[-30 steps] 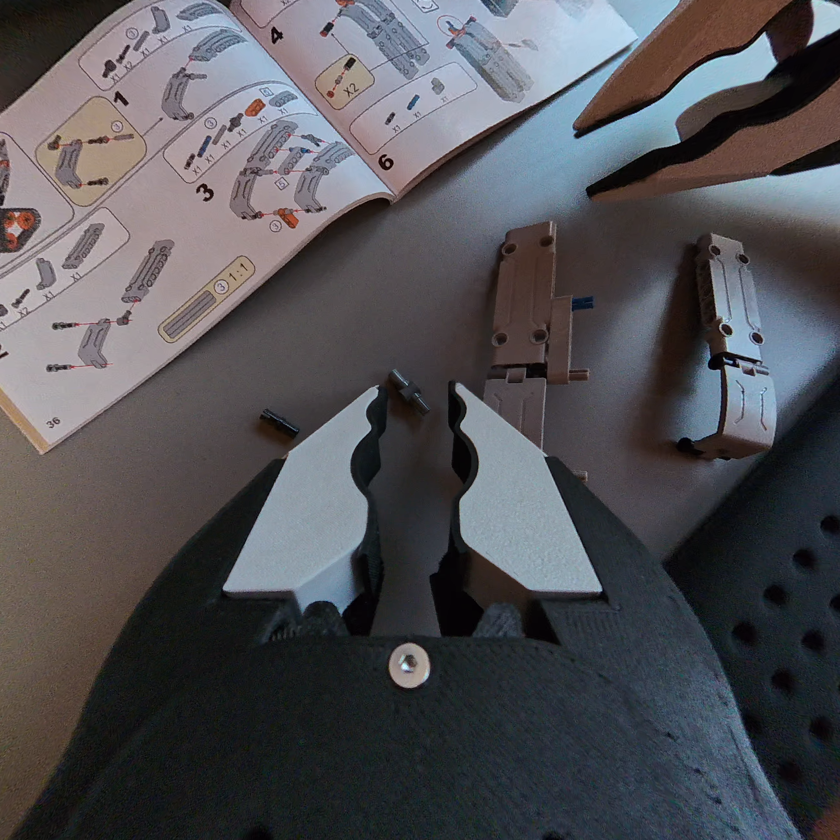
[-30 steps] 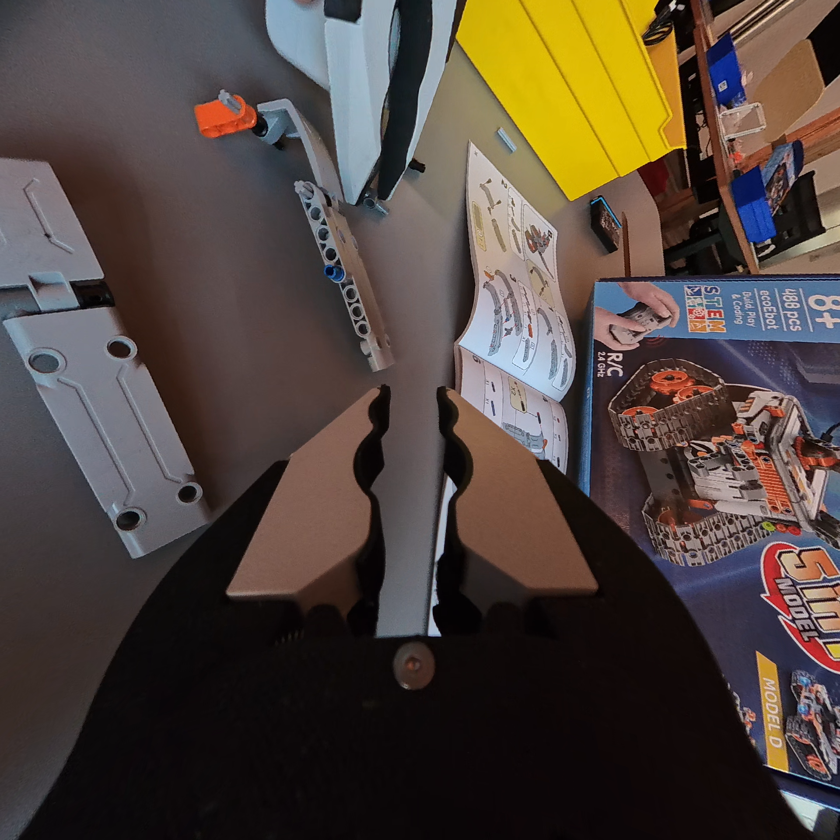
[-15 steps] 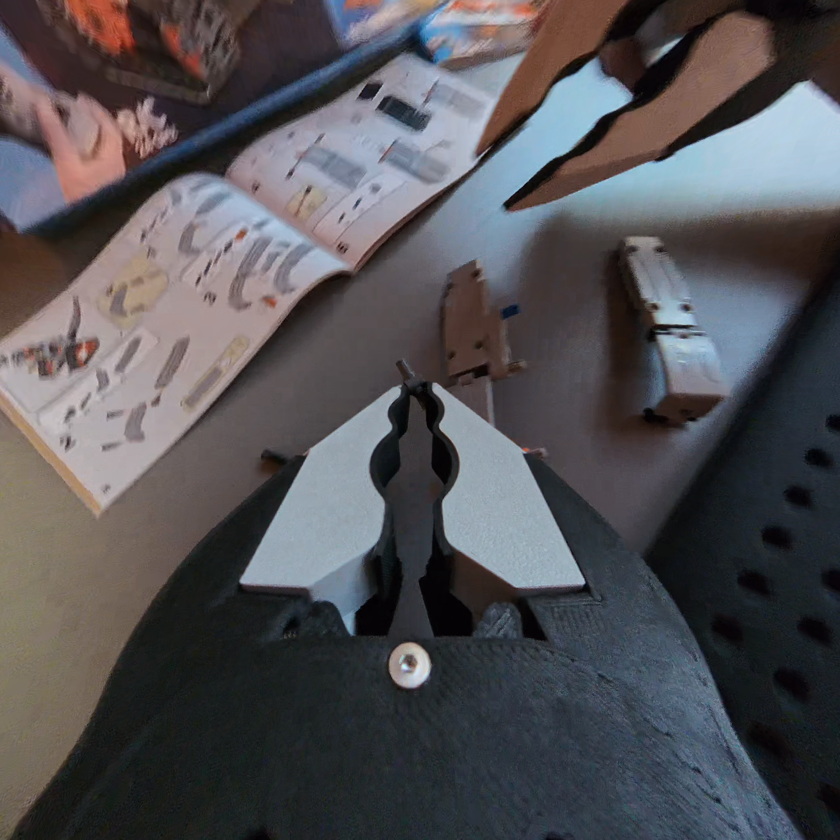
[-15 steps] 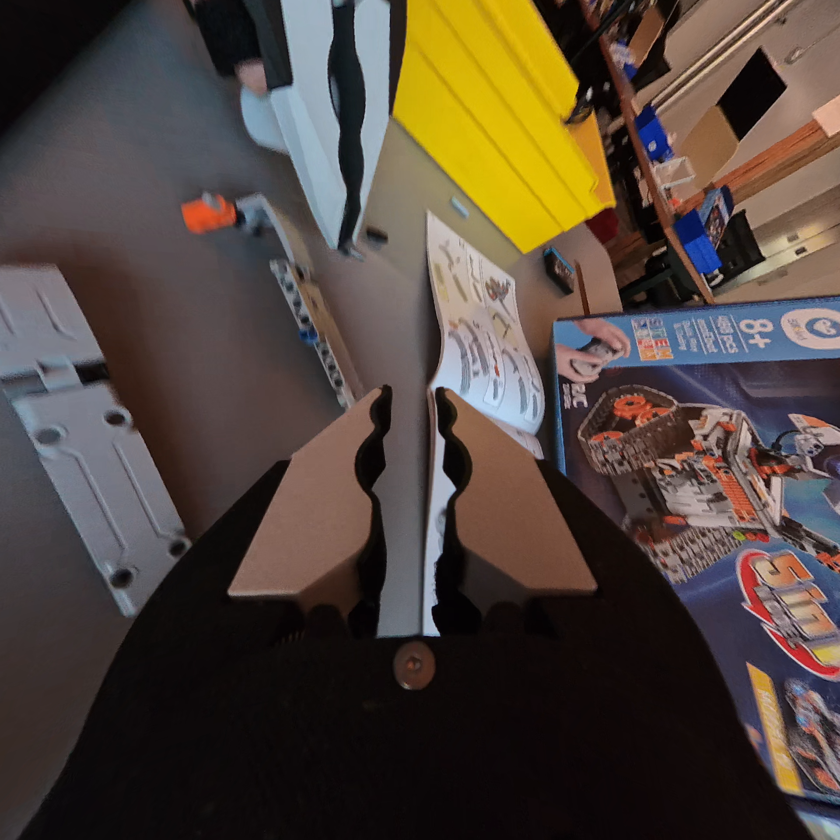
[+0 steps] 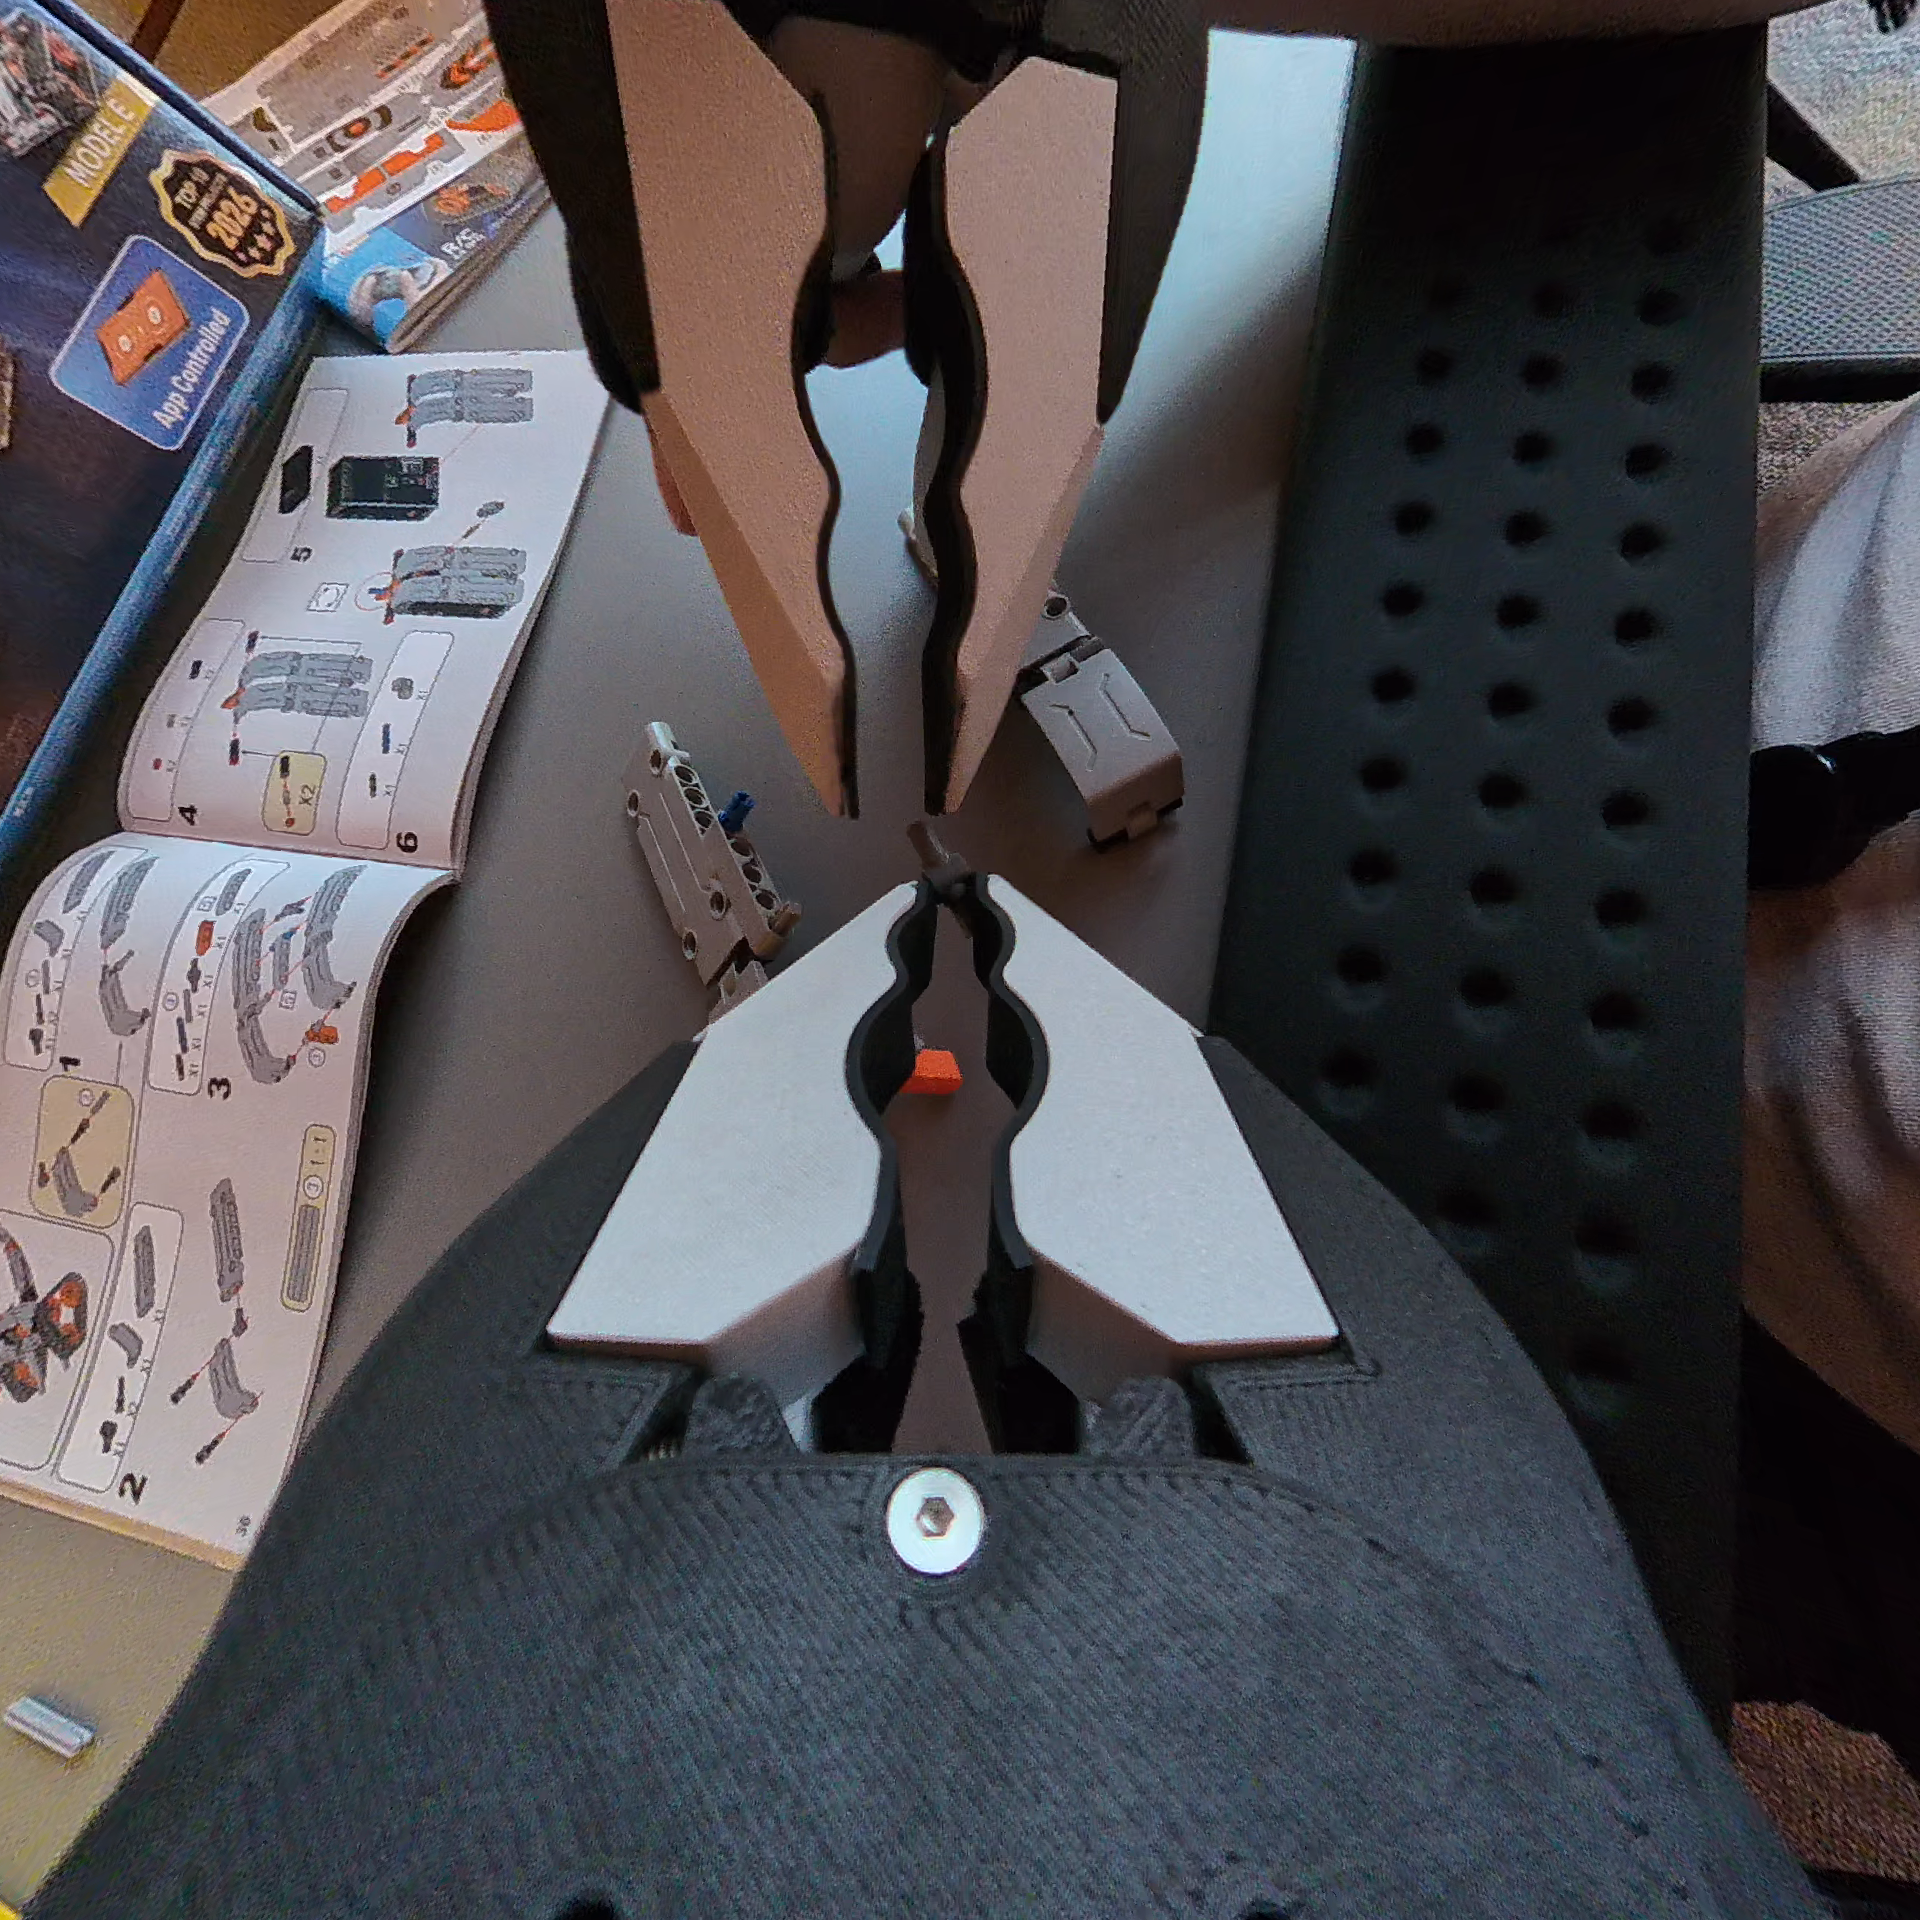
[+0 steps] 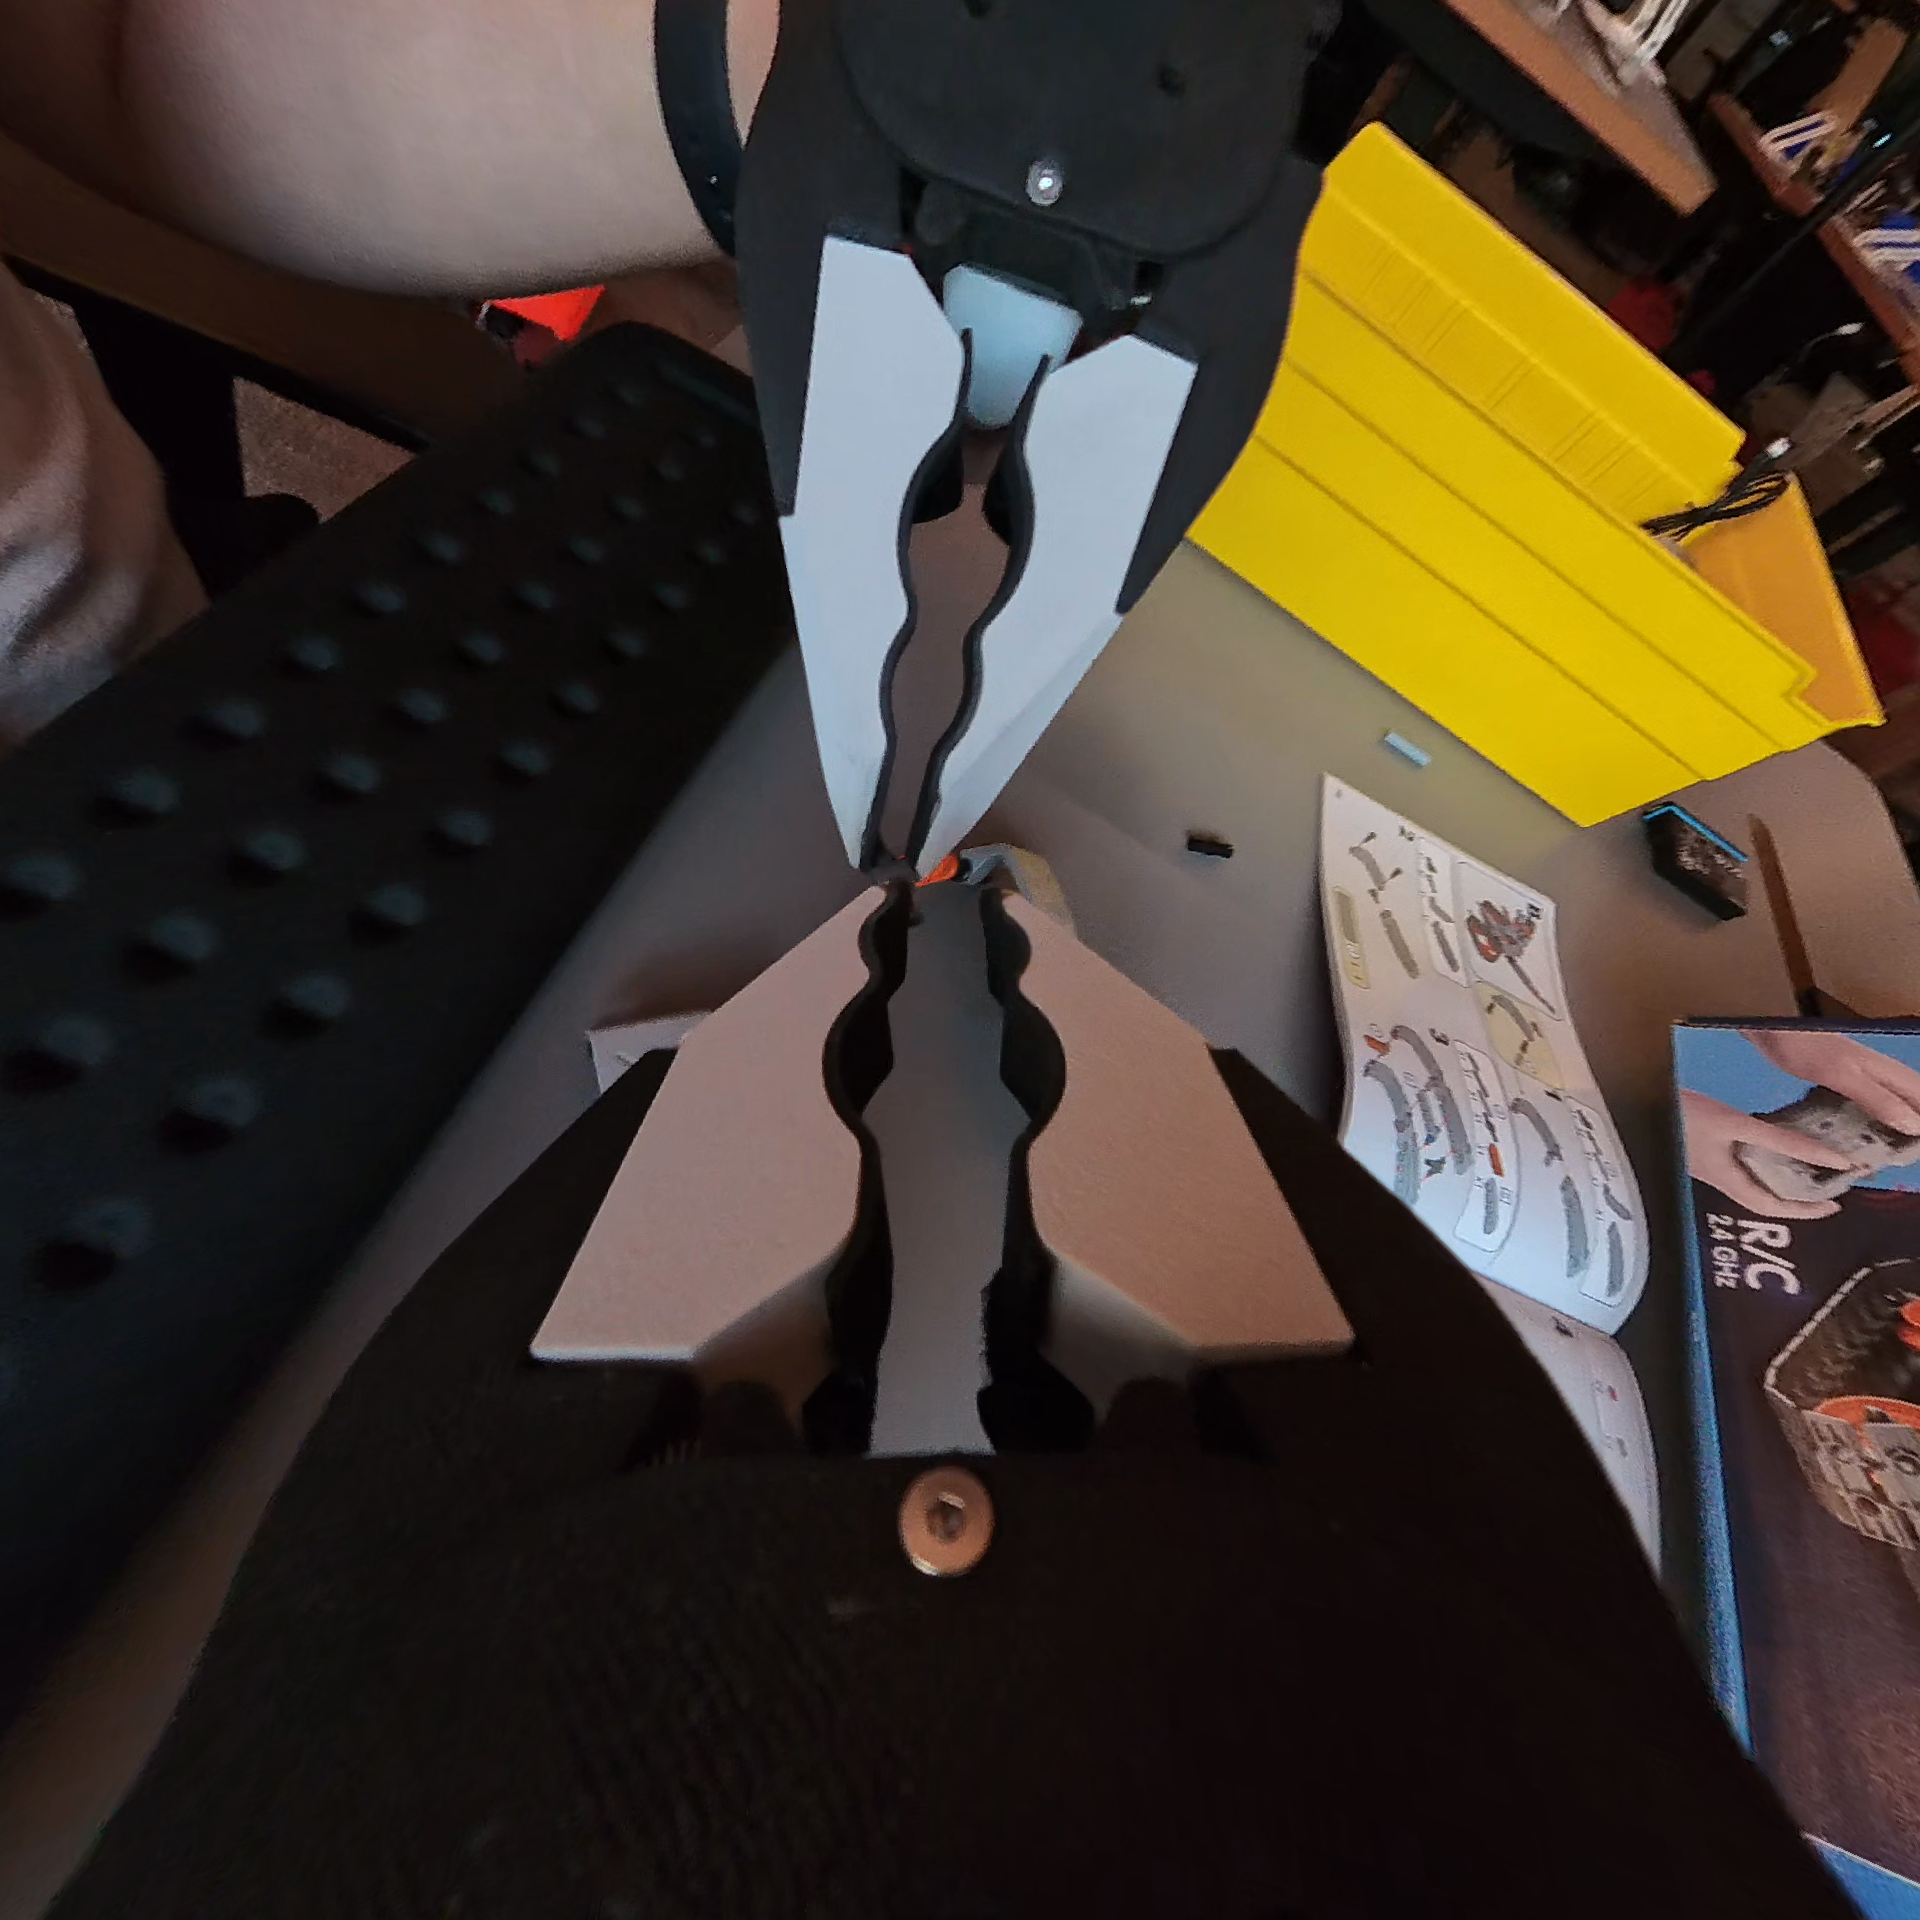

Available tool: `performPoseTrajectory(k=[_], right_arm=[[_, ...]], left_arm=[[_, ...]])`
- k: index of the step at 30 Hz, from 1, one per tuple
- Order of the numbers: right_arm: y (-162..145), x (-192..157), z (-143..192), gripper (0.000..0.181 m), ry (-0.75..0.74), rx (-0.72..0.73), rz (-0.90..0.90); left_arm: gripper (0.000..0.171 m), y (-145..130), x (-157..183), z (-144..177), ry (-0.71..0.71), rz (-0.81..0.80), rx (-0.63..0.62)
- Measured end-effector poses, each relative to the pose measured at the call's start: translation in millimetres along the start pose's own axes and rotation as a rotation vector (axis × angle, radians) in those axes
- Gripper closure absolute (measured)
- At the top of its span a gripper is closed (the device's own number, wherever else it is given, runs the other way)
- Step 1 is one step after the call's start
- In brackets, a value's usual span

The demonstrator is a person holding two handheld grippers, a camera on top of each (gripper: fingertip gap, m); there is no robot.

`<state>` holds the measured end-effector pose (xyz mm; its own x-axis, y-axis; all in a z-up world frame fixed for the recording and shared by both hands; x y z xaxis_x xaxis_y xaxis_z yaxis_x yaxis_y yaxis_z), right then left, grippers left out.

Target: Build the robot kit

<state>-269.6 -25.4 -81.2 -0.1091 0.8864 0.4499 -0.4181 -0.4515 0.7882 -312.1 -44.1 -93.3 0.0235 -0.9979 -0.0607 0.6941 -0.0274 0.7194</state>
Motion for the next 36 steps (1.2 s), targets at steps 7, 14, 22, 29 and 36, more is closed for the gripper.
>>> performPoseTrajectory(k=[7,14,22,29,36], right_arm=[[-6,-4,2,0.172,0.042,-0.043,-0.015],[-4,-12,-1,0.175,0.075,-0.039,0.002],[3,-33,-5,0.174,0.174,-0.051,0.023],[4,-36,-8,0.178,0.196,-0.071,0.007],[1,-19,-7,0.178,0.117,-0.057,-0.049]], left_arm=[[0.166,2,-1,-2,-0.015,-0.006,-0.024],[0.166,2,6,-3,-0.047,-0.018,-0.045],[0.166,0,23,-3,-0.098,-0.043,-0.029],[0.166,-2,25,-2,-0.116,-0.017,-0.019],[0.166,-1,8,4,-0.048,0.067,0.096]])
Point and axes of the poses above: each gripper's, where its closed fingertips meet, z back along the fingers, y out of its top, x = y × z across the jaws, the point moved 3 cm from there along z, back along the fingers, and after that the axes turned 9 degrees about -y, right-handed, at the moved point
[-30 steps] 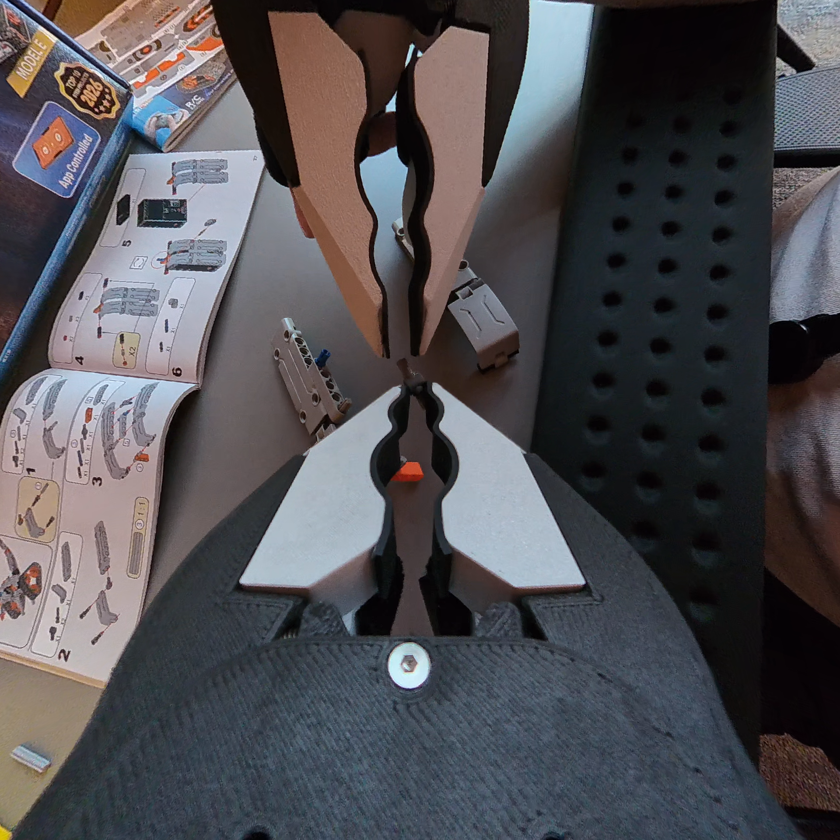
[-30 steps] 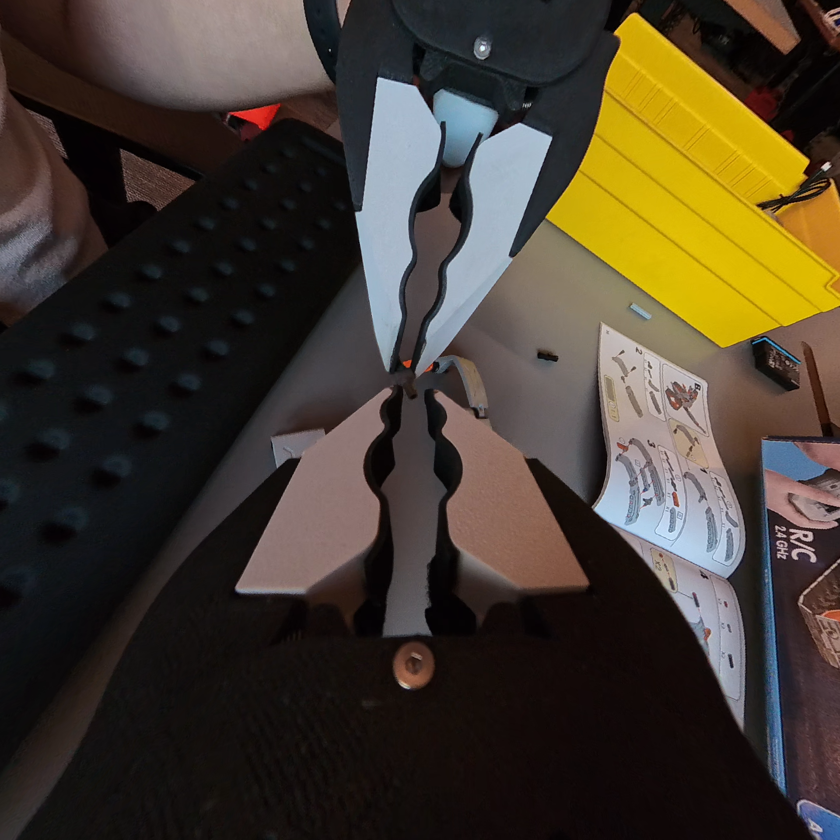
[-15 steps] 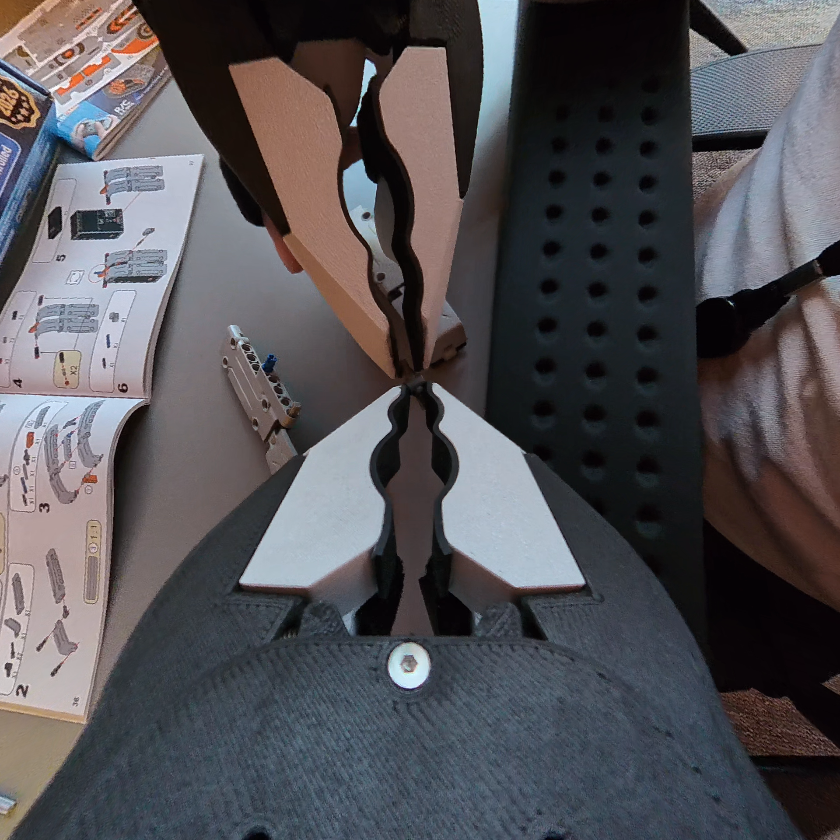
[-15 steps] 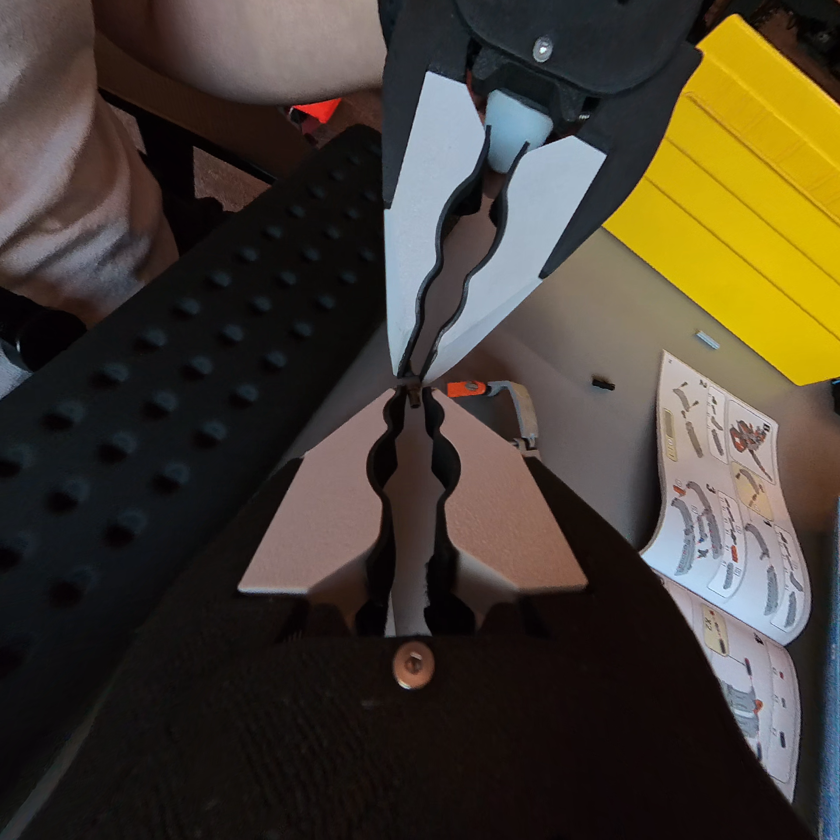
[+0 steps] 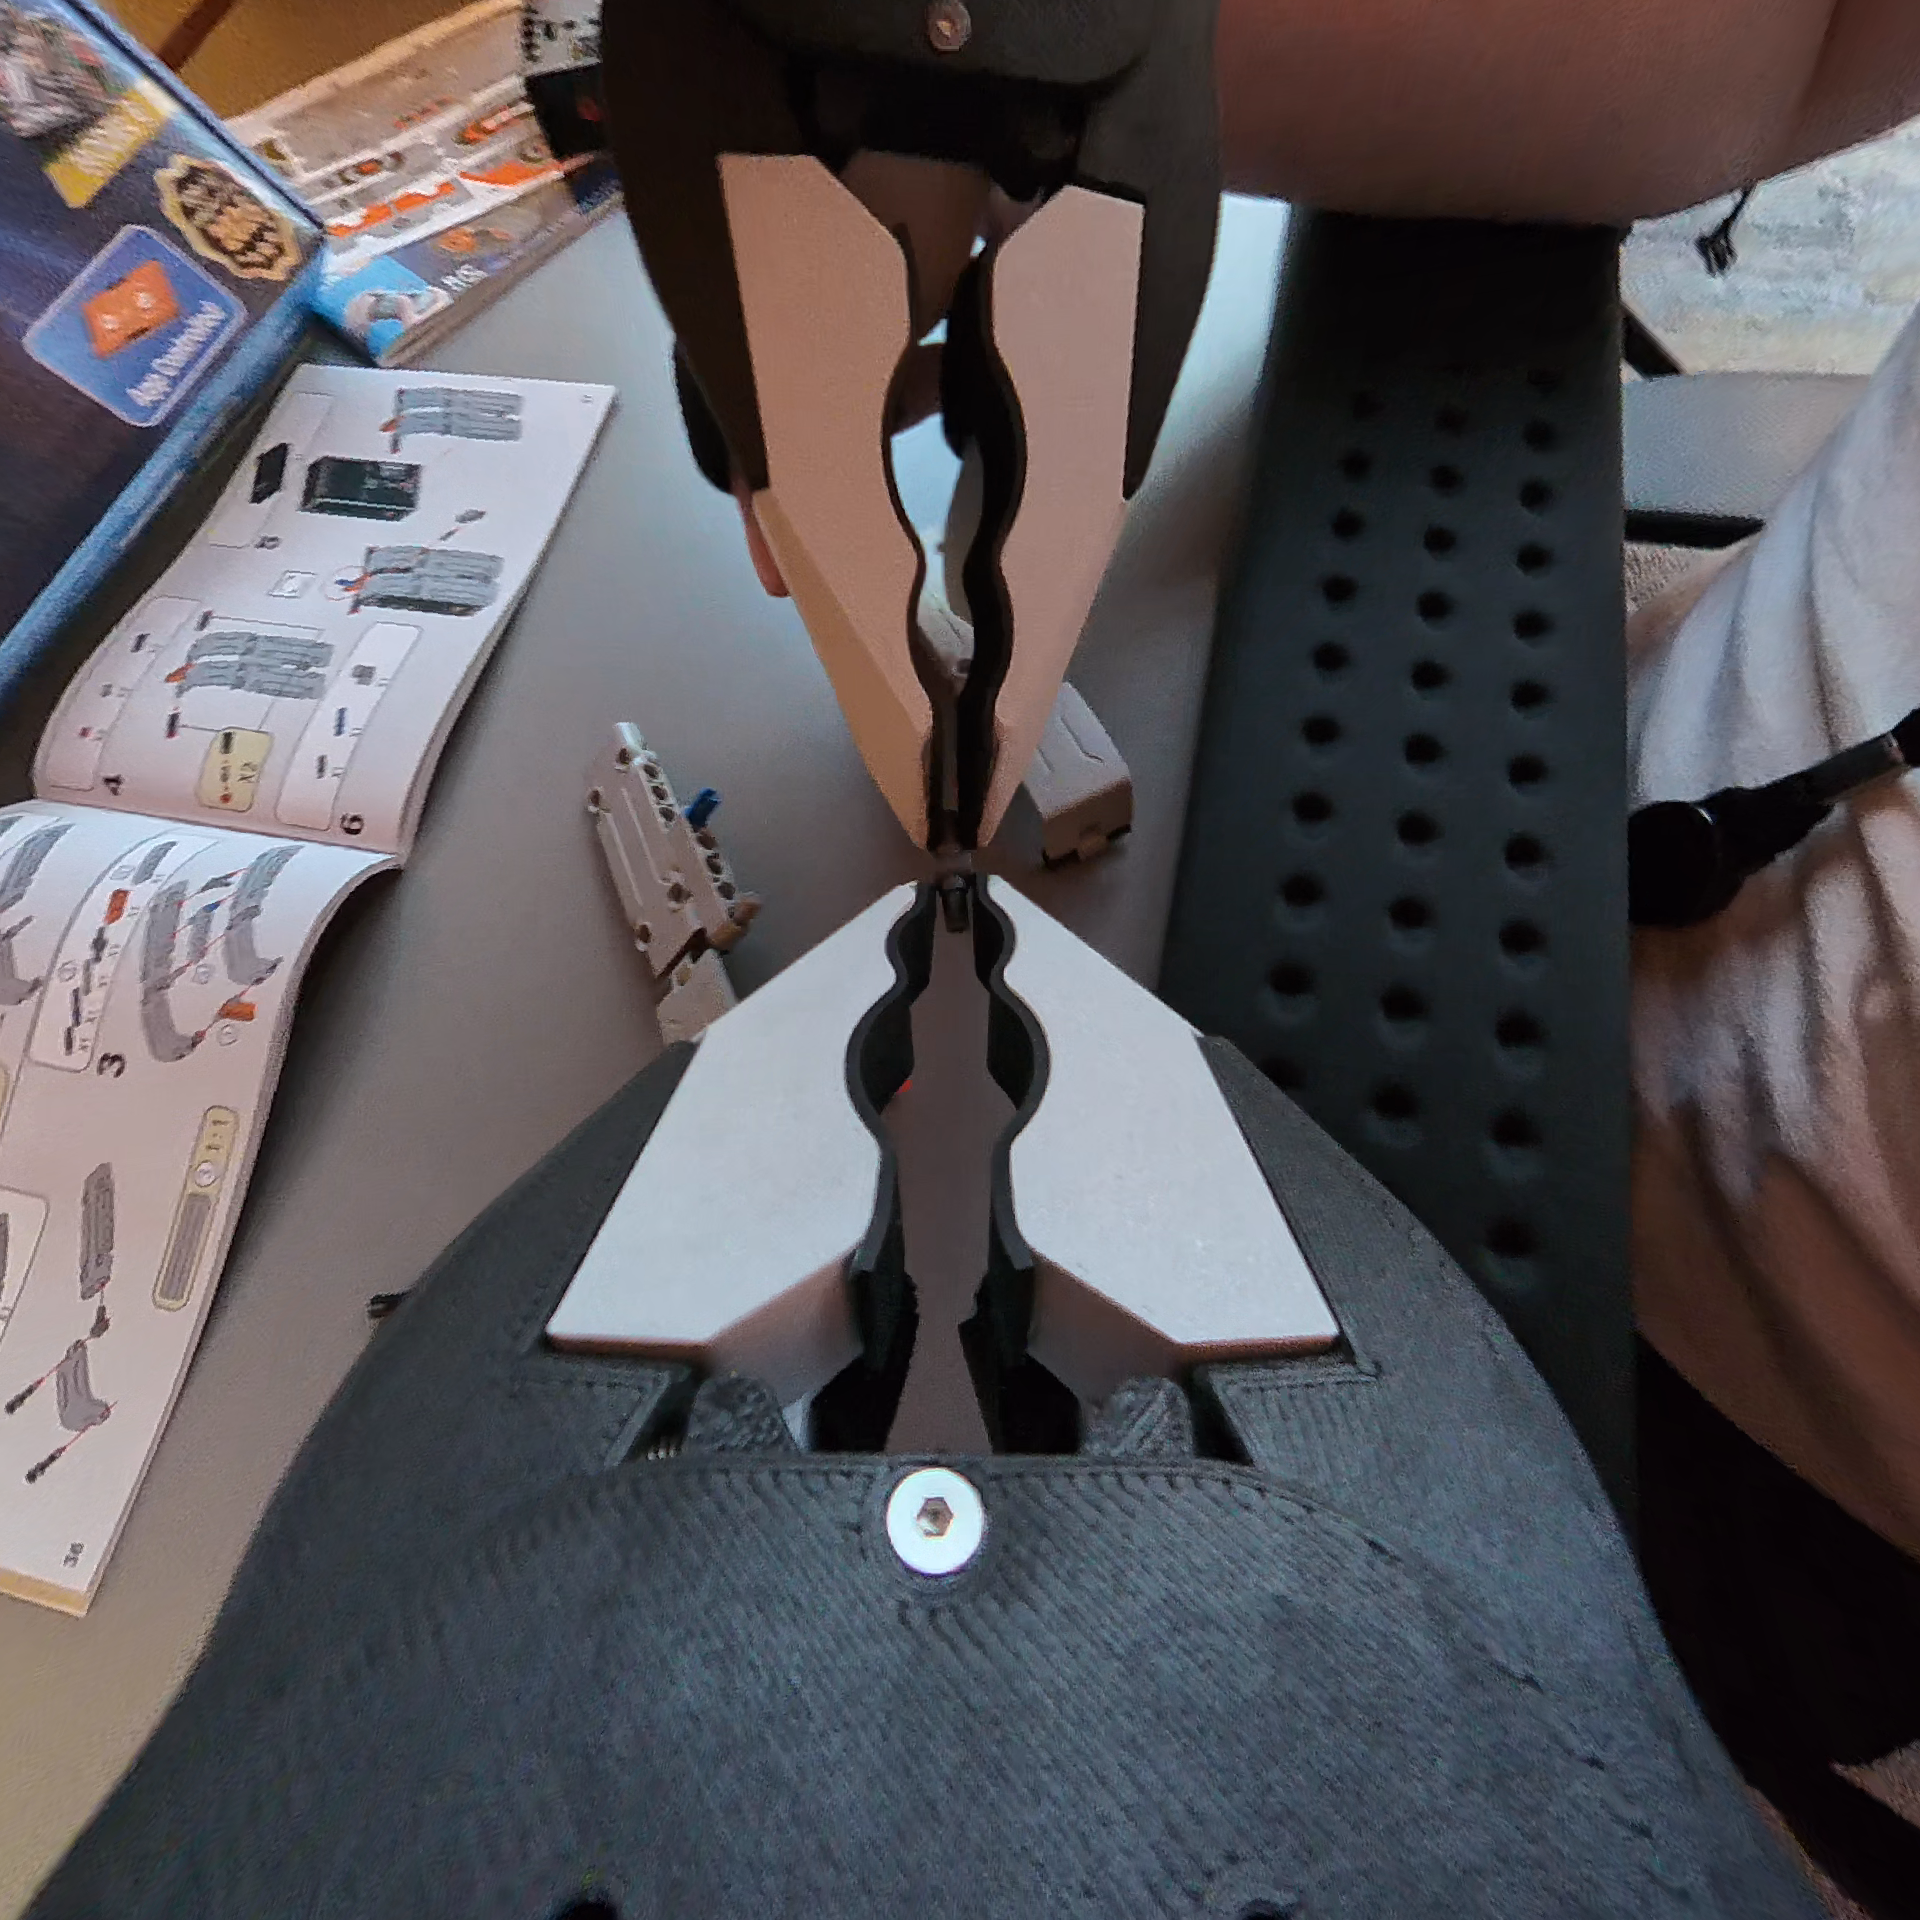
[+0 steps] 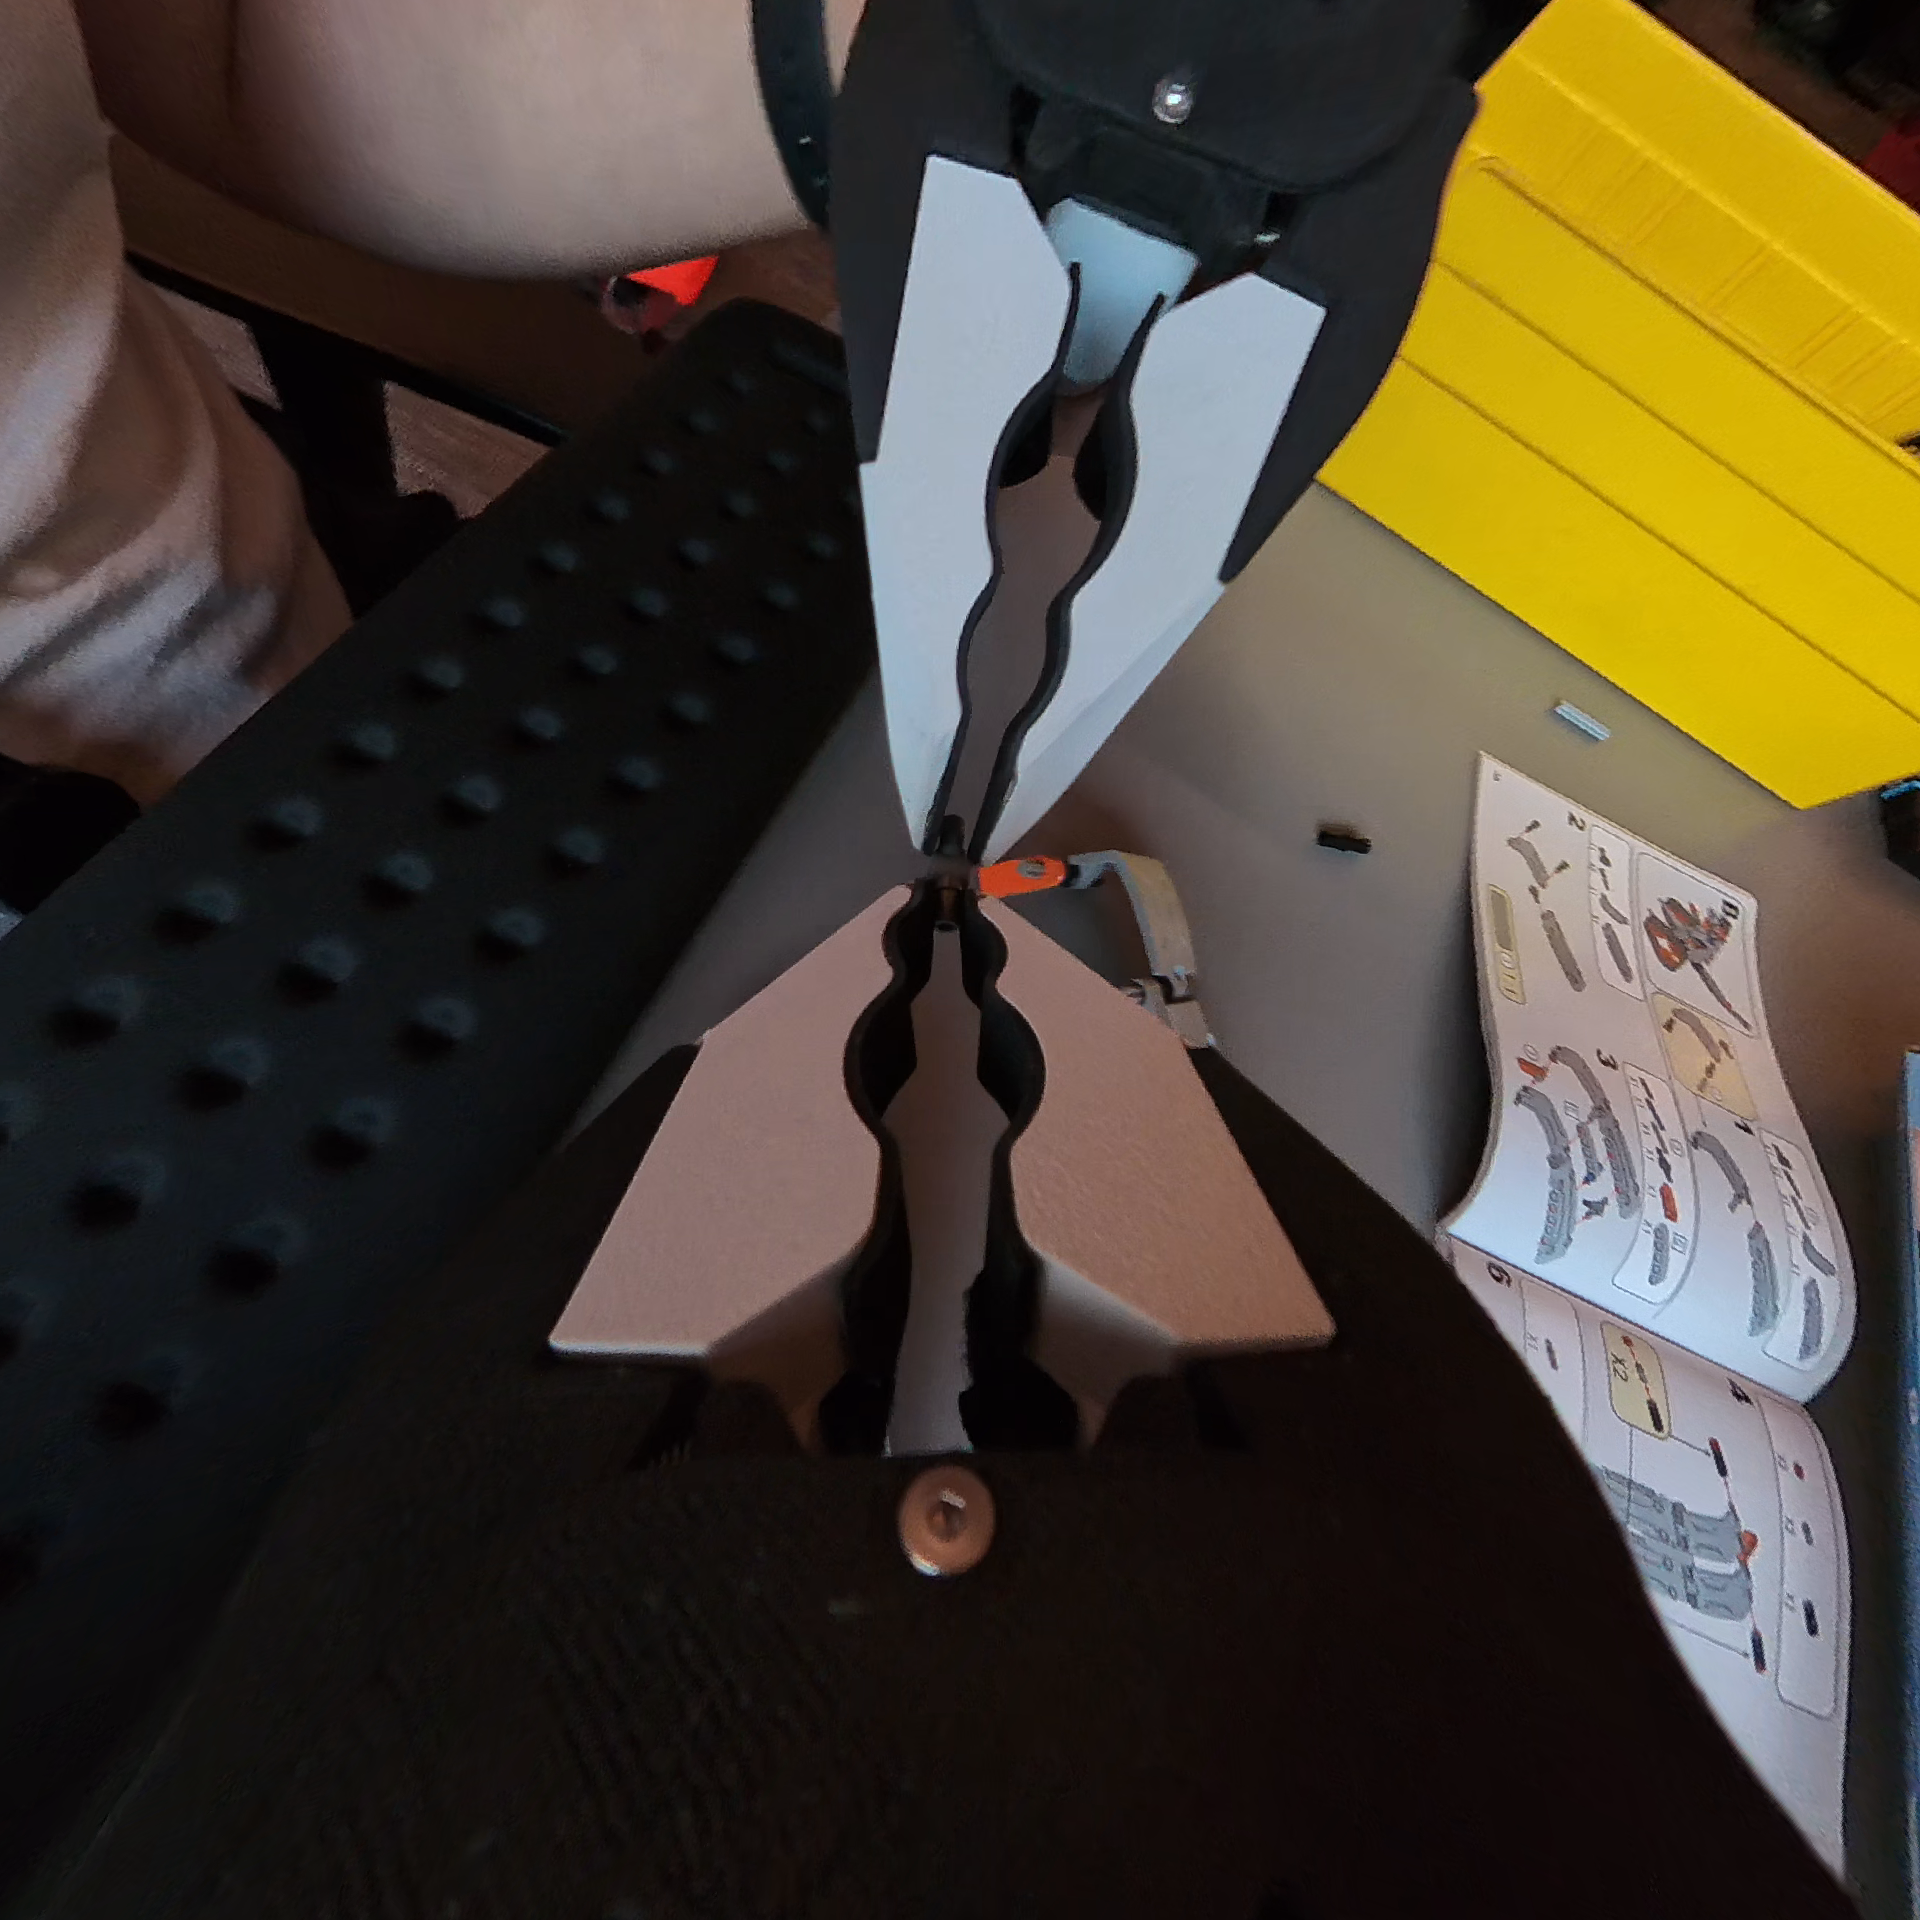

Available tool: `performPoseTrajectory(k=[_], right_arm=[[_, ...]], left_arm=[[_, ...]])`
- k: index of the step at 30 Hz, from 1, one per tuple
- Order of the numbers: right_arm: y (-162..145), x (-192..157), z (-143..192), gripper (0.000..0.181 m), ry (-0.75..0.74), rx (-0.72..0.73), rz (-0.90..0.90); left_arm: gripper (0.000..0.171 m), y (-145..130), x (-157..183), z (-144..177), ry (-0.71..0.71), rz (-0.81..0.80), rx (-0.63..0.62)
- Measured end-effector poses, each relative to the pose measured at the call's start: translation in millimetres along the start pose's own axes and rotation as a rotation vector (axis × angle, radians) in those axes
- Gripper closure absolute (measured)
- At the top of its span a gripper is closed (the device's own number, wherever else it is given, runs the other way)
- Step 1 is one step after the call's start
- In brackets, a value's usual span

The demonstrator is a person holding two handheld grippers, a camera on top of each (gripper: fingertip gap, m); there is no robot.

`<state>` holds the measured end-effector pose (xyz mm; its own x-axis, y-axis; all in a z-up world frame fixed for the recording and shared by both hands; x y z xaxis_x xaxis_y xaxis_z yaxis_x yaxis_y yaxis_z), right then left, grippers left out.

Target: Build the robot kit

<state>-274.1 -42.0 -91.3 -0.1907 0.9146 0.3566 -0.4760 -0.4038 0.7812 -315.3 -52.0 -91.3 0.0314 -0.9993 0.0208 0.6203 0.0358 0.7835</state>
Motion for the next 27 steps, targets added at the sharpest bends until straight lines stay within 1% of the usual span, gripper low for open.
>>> performPoseTrajectory(k=[5,6,7,8,9,10,11,13,15,17,19,22,27], right_arm=[[-5,16,3,0.178,-0.069,-0.008,-0.067],[-6,21,3,0.178,-0.093,-0.01,-0.076],[-9,26,4,0.178,-0.124,-0.013,-0.085],[-12,33,5,0.178,-0.164,-0.017,-0.093],[-15,40,7,0.178,-0.201,-0.021,-0.1],[-18,45,8,0.178,-0.23,-0.024,-0.11],[-22,50,10,0.178,-0.255,-0.028,-0.124],[-29,59,13,0.178,-0.298,-0.042,-0.156],[-37,67,16,0.178,-0.327,-0.06,-0.19],[-43,73,20,0.178,-0.356,-0.065,-0.214],[-46,78,23,0.178,-0.379,-0.066,-0.231],[-46,83,27,0.178,-0.397,-0.047,-0.252],[-49,88,34,0.178,-0.421,-0.048,-0.253]], left_arm=[[0.168,-1,-17,13,0.08,0.074,0.087],[0.17,-2,-25,18,0.123,0.096,0.111],[0.171,-5,-38,26,0.208,0.136,0.134],[0.171,-12,-56,36,0.316,0.203,0.153],[0.168,-22,-73,46,0.412,0.298,0.163],[0.159,-34,-87,54,0.477,0.413,0.167],[0.153,-44,-97,57,0.501,0.528,0.171],[0.15,-59,-109,57,0.502,0.707,0.187],[0.143,-69,-117,53,0.528,0.793,0.18],[0.132,-79,-123,49,0.591,0.82,0.109],[0.132,-87,-123,43,0.632,0.819,0.007],[0.136,-92,-125,42,0.701,0.782,-0.083],[0.134,-92,-124,41,0.723,0.767,-0.098]])
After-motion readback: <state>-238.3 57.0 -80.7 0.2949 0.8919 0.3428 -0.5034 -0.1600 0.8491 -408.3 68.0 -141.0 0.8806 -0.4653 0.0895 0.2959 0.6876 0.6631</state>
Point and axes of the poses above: each gripper's, where its closed fingertips meet, z back along the fingers, y out of its top, x = y × z across the jaws, the point moved 3 cm from there along z, back along the fingers, and after that the axes turned 9 degrees about -y, right-handed, at the moved point
